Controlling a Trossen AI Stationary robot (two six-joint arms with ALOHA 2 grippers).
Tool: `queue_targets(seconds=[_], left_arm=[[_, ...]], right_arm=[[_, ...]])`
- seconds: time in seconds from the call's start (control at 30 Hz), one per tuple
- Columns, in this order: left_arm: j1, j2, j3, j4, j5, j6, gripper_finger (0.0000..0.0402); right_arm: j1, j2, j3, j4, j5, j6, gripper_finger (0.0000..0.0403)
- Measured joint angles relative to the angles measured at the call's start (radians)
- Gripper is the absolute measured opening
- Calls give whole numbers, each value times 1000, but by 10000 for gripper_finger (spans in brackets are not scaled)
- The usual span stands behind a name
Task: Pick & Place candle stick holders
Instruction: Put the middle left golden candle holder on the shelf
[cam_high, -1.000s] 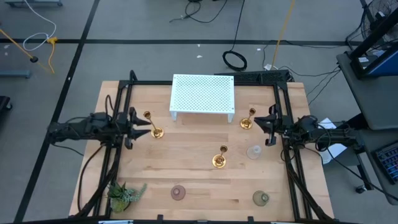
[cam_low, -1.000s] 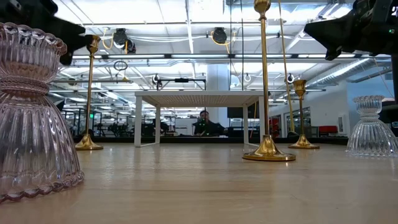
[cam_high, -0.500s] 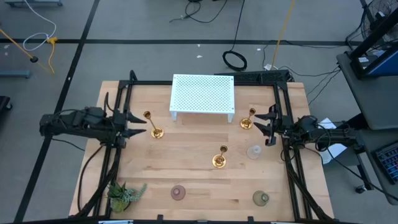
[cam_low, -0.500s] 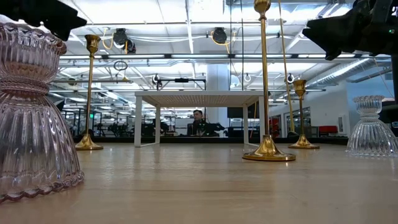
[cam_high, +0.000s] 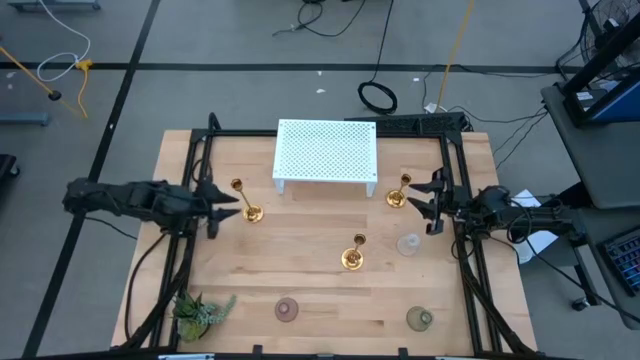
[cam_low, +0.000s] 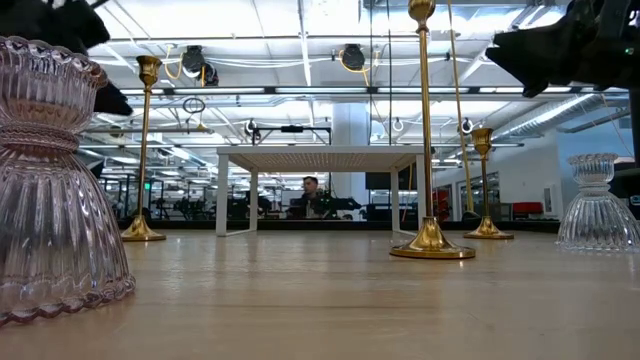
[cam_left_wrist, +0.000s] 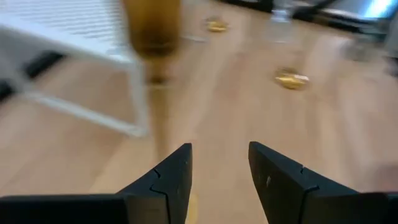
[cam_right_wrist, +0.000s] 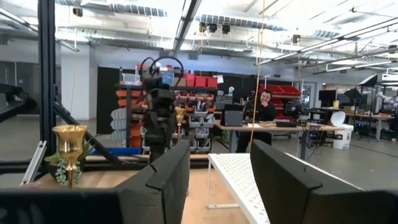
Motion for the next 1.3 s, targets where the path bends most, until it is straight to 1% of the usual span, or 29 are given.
queue_targets(seconds=[0.07, 0.13, 0.27, 0.4, 0.47, 0.57, 0.63, 0.7, 0.9, 0.97, 1.07, 1.13, 1.2, 1.3], left_arm=[[0, 30, -24, -2, -85, -18, 163], [0, 59, -41, 5, -144, -30, 163], [0, 112, -93, 125, -152, -15, 163], [0, 168, -133, 259, -154, 46, 163], [0, 192, -137, 289, -157, 61, 163], [0, 214, -137, 286, -171, 42, 159], [0, 224, -137, 280, -172, 30, 146], [0, 232, -137, 279, -172, 27, 122], [0, 235, -137, 288, -171, 20, 23], [0, 236, -138, 316, -171, 21, 17], [0, 236, -138, 428, -165, 32, 28], [-1, 236, -138, 506, -136, 56, 30], [-1, 236, -137, 579, -99, 77, 22], [-2, 236, -107, 593, -92, 78, 15]], right_arm=[[0, 2, 0, 1, 0, 0, 166], [0, 6, 0, -1, 1, 0, 166], [0, 14, 0, -1, 2, 0, 165], [0, 20, 0, 0, 2, 0, 166], [0, 21, 0, -2, 2, 0, 167], [0, 24, 0, -2, 2, 0, 165], [0, 24, 0, -3, 2, 0, 165], [0, 25, 0, -9, 2, 0, 166], [0, 26, 0, -25, 3, 0, 165], [0, 26, 0, -23, 3, 0, 164], [0, 26, 0, -24, 3, 0, 165], [0, 26, 0, -24, 3, 0, 164], [0, 26, 0, -24, 3, 0, 162], [0, 26, 0, -24, 3, 0, 161]])
